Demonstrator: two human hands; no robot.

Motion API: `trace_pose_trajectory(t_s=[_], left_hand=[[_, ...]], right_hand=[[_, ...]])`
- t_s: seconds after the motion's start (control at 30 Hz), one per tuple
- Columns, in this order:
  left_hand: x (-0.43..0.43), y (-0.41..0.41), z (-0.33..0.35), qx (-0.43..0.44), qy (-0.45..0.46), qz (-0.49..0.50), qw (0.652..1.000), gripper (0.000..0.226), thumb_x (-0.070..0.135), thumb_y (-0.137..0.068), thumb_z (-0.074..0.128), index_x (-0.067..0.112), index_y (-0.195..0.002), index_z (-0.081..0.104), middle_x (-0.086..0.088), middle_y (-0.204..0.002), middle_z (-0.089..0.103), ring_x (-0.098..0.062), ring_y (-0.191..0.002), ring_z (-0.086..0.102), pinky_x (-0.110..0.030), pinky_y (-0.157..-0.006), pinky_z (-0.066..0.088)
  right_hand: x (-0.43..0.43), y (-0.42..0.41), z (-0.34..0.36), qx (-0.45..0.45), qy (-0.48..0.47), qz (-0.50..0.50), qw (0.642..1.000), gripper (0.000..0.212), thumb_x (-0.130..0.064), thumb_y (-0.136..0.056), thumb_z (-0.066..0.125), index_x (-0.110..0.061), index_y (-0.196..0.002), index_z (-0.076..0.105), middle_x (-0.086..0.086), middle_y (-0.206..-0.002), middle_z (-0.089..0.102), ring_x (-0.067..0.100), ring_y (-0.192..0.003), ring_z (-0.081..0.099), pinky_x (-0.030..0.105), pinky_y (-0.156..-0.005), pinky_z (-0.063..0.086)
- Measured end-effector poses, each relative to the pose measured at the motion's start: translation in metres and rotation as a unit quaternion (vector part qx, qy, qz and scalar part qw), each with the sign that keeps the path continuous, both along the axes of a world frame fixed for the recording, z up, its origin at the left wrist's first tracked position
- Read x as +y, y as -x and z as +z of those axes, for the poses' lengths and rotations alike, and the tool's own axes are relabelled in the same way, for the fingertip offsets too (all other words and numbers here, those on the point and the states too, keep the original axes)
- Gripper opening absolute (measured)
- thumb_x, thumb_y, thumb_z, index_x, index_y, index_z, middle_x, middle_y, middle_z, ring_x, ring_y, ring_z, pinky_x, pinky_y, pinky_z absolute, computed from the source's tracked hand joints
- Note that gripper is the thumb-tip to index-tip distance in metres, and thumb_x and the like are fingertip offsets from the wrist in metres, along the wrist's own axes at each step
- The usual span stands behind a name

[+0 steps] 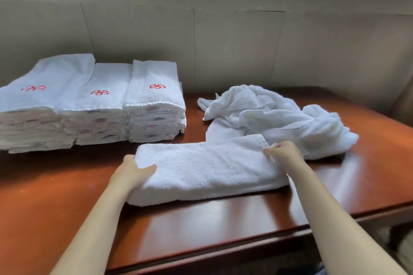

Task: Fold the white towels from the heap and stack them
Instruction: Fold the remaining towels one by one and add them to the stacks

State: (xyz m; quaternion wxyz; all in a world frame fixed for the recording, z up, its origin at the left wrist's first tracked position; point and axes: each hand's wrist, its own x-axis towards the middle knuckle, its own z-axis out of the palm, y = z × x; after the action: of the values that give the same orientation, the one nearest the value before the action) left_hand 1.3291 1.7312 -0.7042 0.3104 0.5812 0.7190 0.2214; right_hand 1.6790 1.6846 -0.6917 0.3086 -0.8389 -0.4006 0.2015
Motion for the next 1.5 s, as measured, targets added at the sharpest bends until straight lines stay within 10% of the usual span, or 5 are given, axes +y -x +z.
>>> trace_pose_trajectory(t_s=[0.67,1.0,1.2,1.37,1.5], left_hand=[[-0.010,0.004,0.009,-0.080,0.062,-0.025,0.995,0.075,0.050,-0.049,0.068,0.009,-0.110,0.055,-0.006,-0.099,0.064,-0.023,-0.088,0.062,-0.033,-0.075,0.048],[-0.018,0.001,0.017,-0.337,0.079,0.009,0.938,0.010,0.012,-0.083,0.064,0.004,-0.088,0.064,-0.005,-0.058,0.068,-0.018,-0.046,0.063,-0.017,-0.041,0.045],[-0.027,-0.010,0.029,-0.465,0.066,-0.030,0.882,0.027,0.027,-0.088,0.058,0.006,-0.104,0.065,-0.010,-0.084,0.069,-0.021,-0.071,0.063,-0.030,-0.068,0.049],[-0.032,-0.013,0.037,-0.563,-0.013,-0.086,0.822,0.023,0.030,-0.096,0.048,0.014,-0.101,0.064,-0.009,-0.082,0.066,-0.018,-0.071,0.067,-0.026,-0.067,0.057],[-0.030,-0.008,0.035,-0.448,-0.204,-0.013,0.870,0.035,0.023,-0.092,0.059,0.019,-0.125,0.049,-0.004,-0.115,0.055,-0.017,-0.107,0.053,-0.025,-0.085,0.041]], right_hand=[[-0.013,-0.004,0.000,-0.087,0.044,0.006,0.995,0.010,-0.017,-0.086,0.057,-0.009,-0.079,0.057,0.009,-0.086,0.060,0.030,-0.096,0.058,0.028,-0.072,0.038],[-0.022,0.087,0.013,-0.234,-0.053,0.302,0.922,0.056,-0.037,-0.091,0.058,-0.014,-0.140,0.042,0.009,-0.142,0.040,0.024,-0.135,0.032,0.032,-0.110,0.026],[-0.040,0.180,-0.021,-0.248,-0.086,0.440,0.859,0.116,-0.058,-0.073,0.068,-0.033,-0.147,-0.017,0.005,-0.149,0.027,0.029,-0.138,0.025,0.051,-0.111,0.024],[-0.024,0.189,-0.012,-0.132,-0.222,0.264,0.929,0.043,-0.020,-0.091,0.052,-0.015,-0.133,0.040,0.016,-0.108,0.063,0.039,-0.096,0.058,0.041,-0.075,0.041],[-0.023,0.172,0.044,0.117,-0.330,0.256,0.901,0.008,-0.013,-0.096,0.051,-0.009,-0.097,0.058,0.005,-0.084,0.063,0.019,-0.079,0.060,0.039,-0.072,0.047]])
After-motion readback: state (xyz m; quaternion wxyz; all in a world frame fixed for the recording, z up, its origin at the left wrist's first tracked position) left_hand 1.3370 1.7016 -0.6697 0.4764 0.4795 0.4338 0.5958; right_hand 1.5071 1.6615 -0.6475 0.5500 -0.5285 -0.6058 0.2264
